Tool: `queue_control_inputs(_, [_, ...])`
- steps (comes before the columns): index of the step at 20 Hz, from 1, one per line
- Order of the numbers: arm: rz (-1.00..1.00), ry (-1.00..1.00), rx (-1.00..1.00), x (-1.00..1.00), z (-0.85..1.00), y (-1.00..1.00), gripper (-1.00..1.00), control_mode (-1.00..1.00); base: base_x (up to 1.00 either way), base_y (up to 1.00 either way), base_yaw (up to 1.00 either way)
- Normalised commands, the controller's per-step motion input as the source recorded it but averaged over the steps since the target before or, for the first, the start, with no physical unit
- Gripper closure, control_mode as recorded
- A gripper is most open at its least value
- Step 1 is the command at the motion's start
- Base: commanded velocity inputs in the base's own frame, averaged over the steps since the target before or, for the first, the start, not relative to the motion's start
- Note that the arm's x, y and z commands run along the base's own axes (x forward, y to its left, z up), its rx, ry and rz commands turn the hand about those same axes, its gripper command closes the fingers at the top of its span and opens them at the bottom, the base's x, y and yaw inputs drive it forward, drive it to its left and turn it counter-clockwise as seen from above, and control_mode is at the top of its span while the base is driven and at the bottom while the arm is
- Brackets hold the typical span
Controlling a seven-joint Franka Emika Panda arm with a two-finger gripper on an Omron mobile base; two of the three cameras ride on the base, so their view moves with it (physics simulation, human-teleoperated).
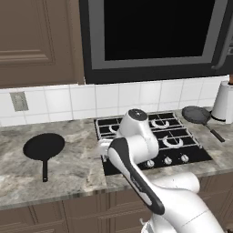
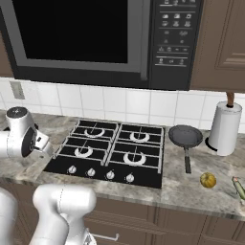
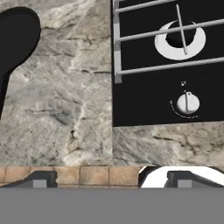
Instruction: Place both pans onto different burners. Then place the squash and the fish on different pans.
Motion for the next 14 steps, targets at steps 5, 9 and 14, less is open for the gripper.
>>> queue_control_inputs(5, [0.00,0.00,0.00,0.02,-0.12,0.51,-1.00,-1.00,0.00,0.00,0.00])
queue_control_inputs(9, [0.00,0.00,0.00,0.01,-0.06,0.45,-1.00,-1.00,0.00,0.00,0.00])
queue_control_inputs(14, [0.00,0.00,0.00,0.03,-0.03,0.43,-1.00,-1.00,0.00,0.00,0.00])
